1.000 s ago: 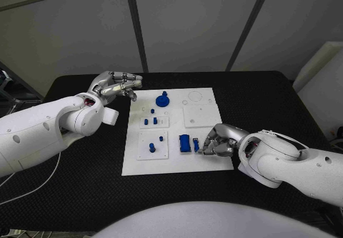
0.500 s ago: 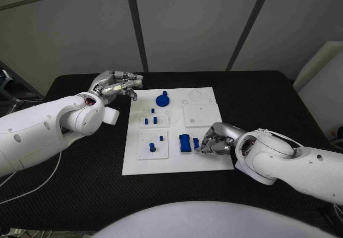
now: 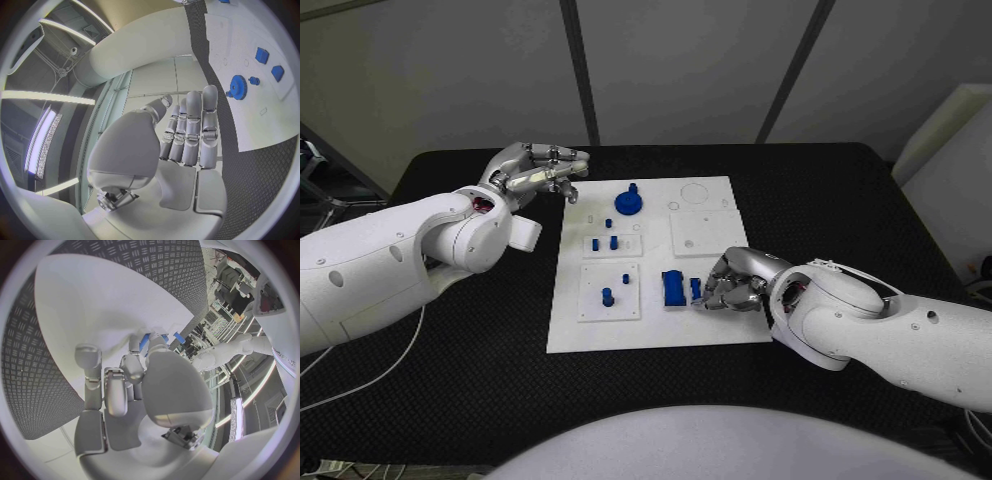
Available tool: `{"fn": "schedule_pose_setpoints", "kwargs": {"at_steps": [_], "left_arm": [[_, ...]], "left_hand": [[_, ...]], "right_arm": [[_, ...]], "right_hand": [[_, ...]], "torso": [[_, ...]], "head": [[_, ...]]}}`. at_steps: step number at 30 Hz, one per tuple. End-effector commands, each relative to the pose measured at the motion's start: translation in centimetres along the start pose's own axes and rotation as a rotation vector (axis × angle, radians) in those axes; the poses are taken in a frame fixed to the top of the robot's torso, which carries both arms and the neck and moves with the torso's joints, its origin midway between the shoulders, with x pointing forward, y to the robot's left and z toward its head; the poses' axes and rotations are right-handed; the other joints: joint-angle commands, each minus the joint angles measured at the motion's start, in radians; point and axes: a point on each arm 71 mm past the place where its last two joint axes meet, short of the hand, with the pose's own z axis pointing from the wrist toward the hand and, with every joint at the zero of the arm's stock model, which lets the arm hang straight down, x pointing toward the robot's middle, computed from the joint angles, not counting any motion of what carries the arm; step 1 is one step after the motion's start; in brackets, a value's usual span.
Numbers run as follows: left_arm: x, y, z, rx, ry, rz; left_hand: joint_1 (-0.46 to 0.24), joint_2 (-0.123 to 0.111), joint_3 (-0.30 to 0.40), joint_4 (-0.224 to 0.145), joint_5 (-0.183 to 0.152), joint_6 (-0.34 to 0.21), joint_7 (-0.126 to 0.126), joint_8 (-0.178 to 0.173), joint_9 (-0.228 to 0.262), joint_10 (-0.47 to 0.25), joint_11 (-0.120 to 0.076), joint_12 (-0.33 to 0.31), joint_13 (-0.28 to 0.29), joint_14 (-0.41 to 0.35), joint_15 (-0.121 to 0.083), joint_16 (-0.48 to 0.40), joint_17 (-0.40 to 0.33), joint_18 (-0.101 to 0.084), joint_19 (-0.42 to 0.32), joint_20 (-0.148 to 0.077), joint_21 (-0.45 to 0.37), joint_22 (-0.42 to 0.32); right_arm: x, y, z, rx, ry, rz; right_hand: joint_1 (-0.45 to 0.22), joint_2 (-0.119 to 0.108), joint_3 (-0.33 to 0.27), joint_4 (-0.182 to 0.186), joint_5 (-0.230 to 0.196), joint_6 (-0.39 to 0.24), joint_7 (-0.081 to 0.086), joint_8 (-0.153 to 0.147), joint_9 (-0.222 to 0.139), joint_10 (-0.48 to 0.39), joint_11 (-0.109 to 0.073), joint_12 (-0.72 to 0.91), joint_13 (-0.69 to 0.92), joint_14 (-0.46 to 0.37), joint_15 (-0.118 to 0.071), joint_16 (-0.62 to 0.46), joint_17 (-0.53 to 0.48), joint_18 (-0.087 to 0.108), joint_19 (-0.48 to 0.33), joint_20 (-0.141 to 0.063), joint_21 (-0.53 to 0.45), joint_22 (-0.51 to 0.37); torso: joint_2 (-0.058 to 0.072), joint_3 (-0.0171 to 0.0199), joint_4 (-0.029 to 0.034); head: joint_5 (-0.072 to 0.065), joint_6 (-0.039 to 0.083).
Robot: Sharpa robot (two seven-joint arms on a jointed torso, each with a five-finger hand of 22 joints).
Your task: Assemble the parts on the task board
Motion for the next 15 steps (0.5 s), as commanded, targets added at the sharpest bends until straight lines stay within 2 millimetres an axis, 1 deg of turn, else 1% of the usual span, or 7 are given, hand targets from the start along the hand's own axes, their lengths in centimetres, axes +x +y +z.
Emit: {"fn": "schedule_pose_setpoints", "kwargs": {"at_steps": [1,4,9,12,15], "left_arm": [[0.16,-0.11,0.06,0.005,0.012,-0.006],[0.18,-0.11,0.07,0.005,0.013,-0.006],[0.17,-0.1,0.07,0.004,0.013,-0.006],[0.14,-0.1,0.06,0.004,0.012,-0.006],[0.11,-0.1,0.05,0.004,0.011,-0.005]], "left_hand": [[-0.003,0.009,0.001,0.003,0.007,-0.007,0.001,0.005,0.001,-0.007,-0.003,0.004,0.002,-0.009,0.001,0.006,-0.001,-0.011,0.005,0.002,-0.005,-0.001],[-0.003,0.009,0.001,0.003,0.007,-0.007,0.001,0.005,0.001,-0.007,-0.003,0.004,0.002,-0.009,0.001,0.006,-0.001,-0.011,0.005,0.002,-0.005,-0.001],[-0.003,0.01,0.001,0.004,0.007,-0.008,0.001,0.006,0.001,-0.01,-0.002,0.007,0.001,-0.01,0.001,0.007,-0.002,-0.011,0.005,0.002,-0.006,-0.002],[-0.003,0.01,0.001,0.004,0.007,-0.008,0.001,0.006,0.001,-0.01,-0.002,0.007,0.001,-0.01,0.001,0.007,-0.002,-0.011,0.005,0.002,-0.006,-0.002],[-0.003,0.01,0.001,0.004,0.007,-0.008,0.001,0.006,0.001,-0.01,-0.002,0.007,0.001,-0.01,0.001,0.007,-0.002,-0.011,0.005,0.002,-0.006,-0.002]], "right_arm": [[-0.28,-0.11,0.18,-0.004,-0.007,-0.013],[-0.19,-0.24,0.29,0.0,0.004,-0.015],[-0.09,-0.39,0.37,0.005,0.021,-0.02],[-0.08,-0.43,0.31,0.004,0.027,-0.023],[-0.1,-0.36,0.15,-0.004,0.03,-0.024]], "right_hand": [[0.023,0.004,0.0,-0.012,-0.02,0.0,0.001,0.007,0.003,0.001,-0.001,-0.002,-0.002,0.097,0.002,0.003,0.225,-0.013,0.0,0.004,-0.004,-0.002],[0.039,0.005,-0.005,-0.02,-0.058,-0.001,0.001,0.008,0.005,0.0,0.0,-0.004,-0.003,0.097,0.002,0.003,0.224,-0.013,-0.001,0.005,-0.005,-0.003],[0.052,0.0,-0.018,-0.027,-0.094,-0.003,0.003,0.008,0.007,-0.001,0.001,-0.008,-0.005,0.097,0.003,0.002,0.222,-0.013,-0.003,0.005,-0.008,-0.006],[0.035,-0.014,-0.039,-0.019,-0.123,-0.005,0.007,0.009,0.008,-0.003,0.004,-0.013,-0.008,0.096,0.006,0.0,0.22,-0.012,-0.005,0.007,-0.012,-0.01],[0.012,-0.031,-0.062,-0.006,-0.183,-0.007,0.01,0.01,0.01,-0.004,0.007,-0.017,-0.009,0.095,0.009,-0.002,0.217,-0.012,-0.007,0.009,-0.015,-0.013]], "torso": [[0.0,0.0002,-0.0011],[0.0,0.0001,-0.0005],[0.0,-0.0001,0.0003],[0.0,0.0002,-0.0009],[0.0,0.0008,-0.0019]], "head": [[-0.001,0.0],[-0.002,0.001],[-0.002,0.001],[-0.001,0.001],[0.0,0.0]]}}
